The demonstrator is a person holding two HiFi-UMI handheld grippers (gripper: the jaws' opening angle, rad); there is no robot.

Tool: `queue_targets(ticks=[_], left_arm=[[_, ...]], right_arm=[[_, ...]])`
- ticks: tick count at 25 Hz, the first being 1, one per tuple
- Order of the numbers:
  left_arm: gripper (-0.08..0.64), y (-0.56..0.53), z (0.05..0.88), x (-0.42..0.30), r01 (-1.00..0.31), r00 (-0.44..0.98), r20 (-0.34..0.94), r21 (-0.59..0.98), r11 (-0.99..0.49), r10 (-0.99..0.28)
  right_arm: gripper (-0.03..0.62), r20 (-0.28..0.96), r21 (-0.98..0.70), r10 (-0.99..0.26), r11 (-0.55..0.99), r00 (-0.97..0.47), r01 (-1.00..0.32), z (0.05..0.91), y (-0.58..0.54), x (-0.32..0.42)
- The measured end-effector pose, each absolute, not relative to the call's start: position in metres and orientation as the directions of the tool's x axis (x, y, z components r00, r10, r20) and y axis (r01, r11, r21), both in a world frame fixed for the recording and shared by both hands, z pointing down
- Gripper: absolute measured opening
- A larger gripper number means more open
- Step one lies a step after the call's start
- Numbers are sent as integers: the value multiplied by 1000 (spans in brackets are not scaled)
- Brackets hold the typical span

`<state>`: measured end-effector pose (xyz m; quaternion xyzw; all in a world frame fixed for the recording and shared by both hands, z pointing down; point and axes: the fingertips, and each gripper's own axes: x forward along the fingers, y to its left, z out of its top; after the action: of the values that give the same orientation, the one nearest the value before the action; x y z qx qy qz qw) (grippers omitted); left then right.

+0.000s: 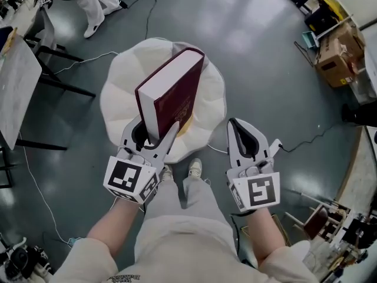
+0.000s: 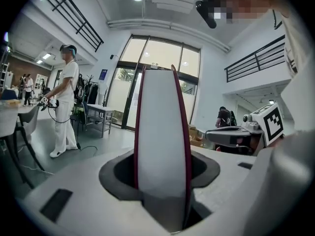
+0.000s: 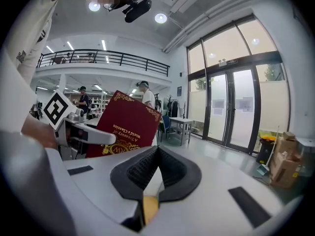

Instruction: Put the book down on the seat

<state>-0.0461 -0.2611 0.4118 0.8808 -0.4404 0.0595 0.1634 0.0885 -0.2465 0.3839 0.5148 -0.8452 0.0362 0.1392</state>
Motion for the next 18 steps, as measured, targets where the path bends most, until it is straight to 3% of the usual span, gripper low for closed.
queue_targets(ticks=[8,18], left_arm=[[227,-301,546,-9,-742,669,287,314,-592,-686],[227,-308,767,10,-712,702,431,401,-576,-567]], right_arm=[[0,350,33,-837,461,-422,-887,511,-261,106],[0,453,-49,-805,406,-383,-913,694,-265,121]])
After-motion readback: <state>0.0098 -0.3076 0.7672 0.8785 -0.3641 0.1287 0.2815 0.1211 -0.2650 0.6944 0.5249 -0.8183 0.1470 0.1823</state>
